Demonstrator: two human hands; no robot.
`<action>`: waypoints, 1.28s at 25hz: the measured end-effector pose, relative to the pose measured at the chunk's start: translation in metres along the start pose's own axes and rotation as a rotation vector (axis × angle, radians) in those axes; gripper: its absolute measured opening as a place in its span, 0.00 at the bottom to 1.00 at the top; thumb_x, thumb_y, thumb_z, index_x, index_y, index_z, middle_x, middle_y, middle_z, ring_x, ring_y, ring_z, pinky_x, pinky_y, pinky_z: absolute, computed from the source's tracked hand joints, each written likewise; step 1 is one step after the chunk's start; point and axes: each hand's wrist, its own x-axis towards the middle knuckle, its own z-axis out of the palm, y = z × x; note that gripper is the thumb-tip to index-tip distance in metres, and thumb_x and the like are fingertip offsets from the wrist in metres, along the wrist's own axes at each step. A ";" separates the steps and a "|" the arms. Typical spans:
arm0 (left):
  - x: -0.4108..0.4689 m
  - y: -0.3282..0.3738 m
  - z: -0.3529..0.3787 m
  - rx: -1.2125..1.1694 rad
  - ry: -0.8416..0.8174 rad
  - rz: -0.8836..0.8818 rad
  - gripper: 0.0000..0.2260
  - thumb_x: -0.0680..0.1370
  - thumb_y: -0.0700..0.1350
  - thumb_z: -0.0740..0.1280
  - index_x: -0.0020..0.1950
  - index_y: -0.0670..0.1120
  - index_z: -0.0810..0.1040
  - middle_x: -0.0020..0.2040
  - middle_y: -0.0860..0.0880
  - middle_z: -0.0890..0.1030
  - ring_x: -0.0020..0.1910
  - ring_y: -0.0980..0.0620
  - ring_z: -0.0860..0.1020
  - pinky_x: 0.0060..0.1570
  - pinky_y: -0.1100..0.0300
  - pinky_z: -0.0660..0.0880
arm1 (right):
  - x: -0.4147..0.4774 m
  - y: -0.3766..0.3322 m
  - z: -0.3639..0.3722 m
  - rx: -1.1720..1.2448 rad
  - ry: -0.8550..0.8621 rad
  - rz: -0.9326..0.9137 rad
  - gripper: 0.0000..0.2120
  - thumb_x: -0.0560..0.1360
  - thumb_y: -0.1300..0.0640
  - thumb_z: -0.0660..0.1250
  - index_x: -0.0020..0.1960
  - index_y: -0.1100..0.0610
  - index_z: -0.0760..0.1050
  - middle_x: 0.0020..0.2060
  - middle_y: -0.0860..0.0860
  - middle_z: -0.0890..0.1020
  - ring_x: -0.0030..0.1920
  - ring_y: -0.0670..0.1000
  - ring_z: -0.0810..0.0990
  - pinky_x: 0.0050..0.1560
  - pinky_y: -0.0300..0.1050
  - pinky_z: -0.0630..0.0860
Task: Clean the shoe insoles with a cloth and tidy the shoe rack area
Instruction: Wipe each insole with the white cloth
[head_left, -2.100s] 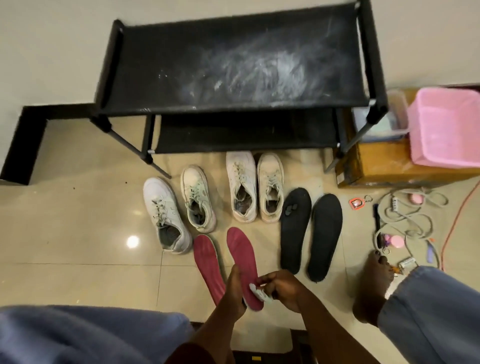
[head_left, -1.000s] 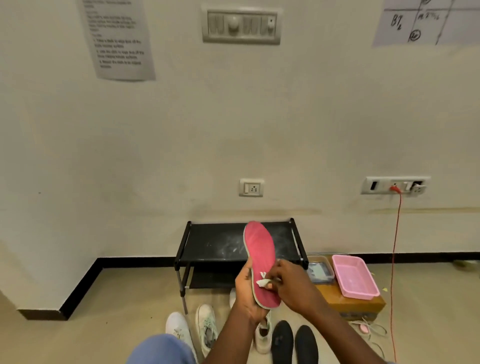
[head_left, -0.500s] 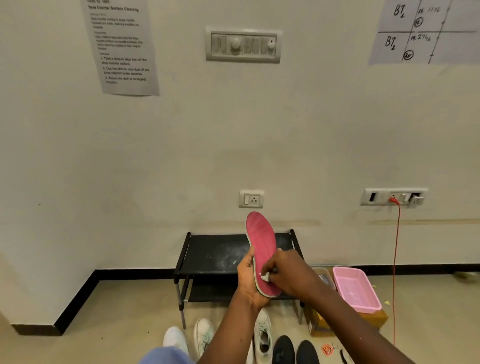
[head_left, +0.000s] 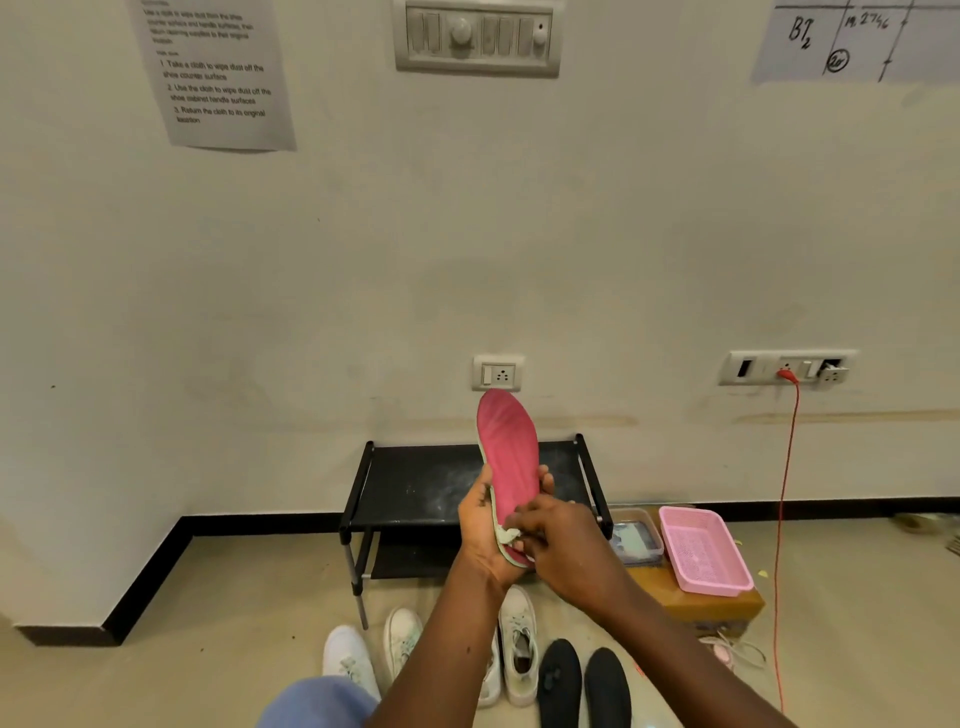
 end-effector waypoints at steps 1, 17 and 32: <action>0.000 -0.001 -0.003 -0.013 0.004 0.002 0.27 0.79 0.59 0.55 0.56 0.36 0.76 0.45 0.41 0.79 0.40 0.44 0.82 0.42 0.50 0.81 | -0.005 0.002 0.001 -0.006 -0.018 -0.027 0.13 0.76 0.65 0.63 0.58 0.56 0.79 0.57 0.50 0.79 0.58 0.45 0.75 0.60 0.25 0.60; 0.000 -0.002 -0.018 0.032 0.060 0.041 0.25 0.77 0.58 0.58 0.59 0.37 0.75 0.47 0.41 0.79 0.45 0.45 0.80 0.53 0.53 0.76 | 0.008 0.001 0.014 -0.005 0.050 -0.073 0.11 0.74 0.67 0.63 0.53 0.60 0.81 0.52 0.54 0.81 0.53 0.51 0.78 0.59 0.28 0.63; -0.011 -0.001 -0.007 0.099 0.059 0.112 0.20 0.78 0.54 0.57 0.52 0.41 0.82 0.48 0.40 0.81 0.45 0.42 0.82 0.45 0.50 0.80 | 0.039 0.000 0.009 -0.086 0.135 -0.016 0.11 0.77 0.62 0.61 0.54 0.61 0.80 0.50 0.57 0.79 0.48 0.54 0.78 0.47 0.39 0.70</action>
